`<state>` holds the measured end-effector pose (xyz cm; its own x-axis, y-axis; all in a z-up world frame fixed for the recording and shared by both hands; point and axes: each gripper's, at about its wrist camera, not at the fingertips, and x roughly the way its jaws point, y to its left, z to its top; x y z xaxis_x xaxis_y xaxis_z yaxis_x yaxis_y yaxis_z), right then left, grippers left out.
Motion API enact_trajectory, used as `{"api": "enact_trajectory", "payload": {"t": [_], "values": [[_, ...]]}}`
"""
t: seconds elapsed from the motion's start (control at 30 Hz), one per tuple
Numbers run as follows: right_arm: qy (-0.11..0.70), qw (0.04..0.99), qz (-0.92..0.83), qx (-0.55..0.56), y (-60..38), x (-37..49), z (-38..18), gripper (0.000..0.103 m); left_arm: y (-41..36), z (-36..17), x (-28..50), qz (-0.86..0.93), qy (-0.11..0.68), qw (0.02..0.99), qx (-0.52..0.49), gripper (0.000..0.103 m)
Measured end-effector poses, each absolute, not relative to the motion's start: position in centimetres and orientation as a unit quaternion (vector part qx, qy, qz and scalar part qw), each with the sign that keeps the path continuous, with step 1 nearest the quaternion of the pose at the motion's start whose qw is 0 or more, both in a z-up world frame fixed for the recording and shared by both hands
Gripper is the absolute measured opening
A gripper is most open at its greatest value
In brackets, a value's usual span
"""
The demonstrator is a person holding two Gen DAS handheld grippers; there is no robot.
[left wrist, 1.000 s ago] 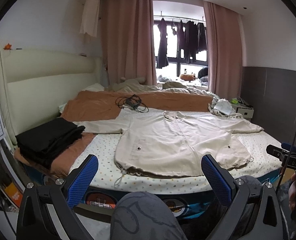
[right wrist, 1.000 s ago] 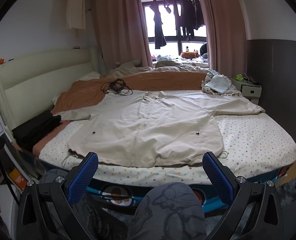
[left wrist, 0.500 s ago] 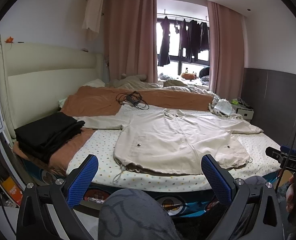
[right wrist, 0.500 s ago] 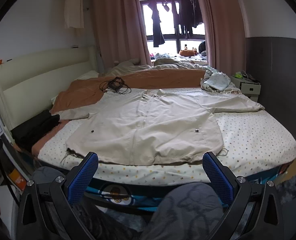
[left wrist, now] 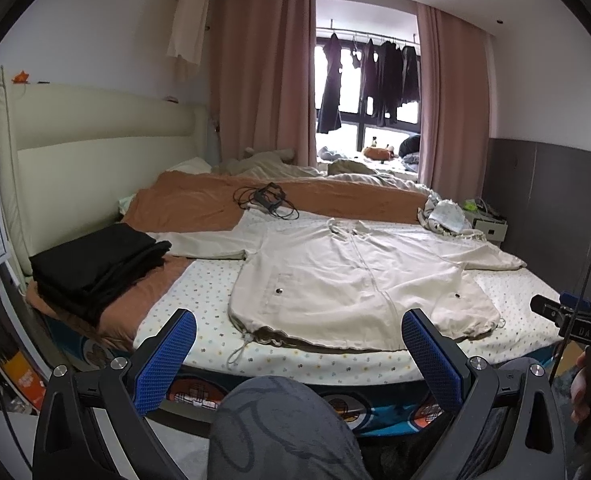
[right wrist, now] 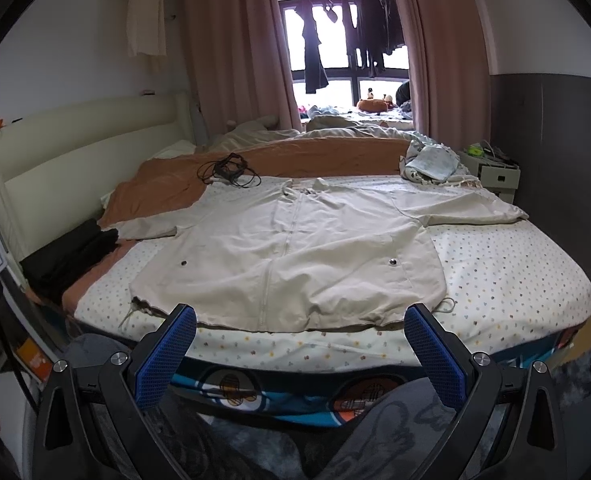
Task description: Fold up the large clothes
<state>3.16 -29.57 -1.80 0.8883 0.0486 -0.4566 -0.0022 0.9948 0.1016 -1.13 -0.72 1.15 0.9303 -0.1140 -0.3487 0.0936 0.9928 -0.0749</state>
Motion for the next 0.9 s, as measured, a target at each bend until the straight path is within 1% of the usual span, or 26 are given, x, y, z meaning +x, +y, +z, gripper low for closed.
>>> {"api": "enact_trajectory", "payload": {"t": [0.67,0.9], "values": [[0.241,0.969,0.012,0.058,-29.4,3.3,-2.9,0.103,-1.1,1.8,-1.8,-0.050,0.178,0.983,-0.021,0.103],[0.246,0.968,0.024,0.047,-28.7,4.2,-2.9,0.103,-0.4,1.6,-0.6,-0.035,0.186,0.982,-0.024,0.103]]}}
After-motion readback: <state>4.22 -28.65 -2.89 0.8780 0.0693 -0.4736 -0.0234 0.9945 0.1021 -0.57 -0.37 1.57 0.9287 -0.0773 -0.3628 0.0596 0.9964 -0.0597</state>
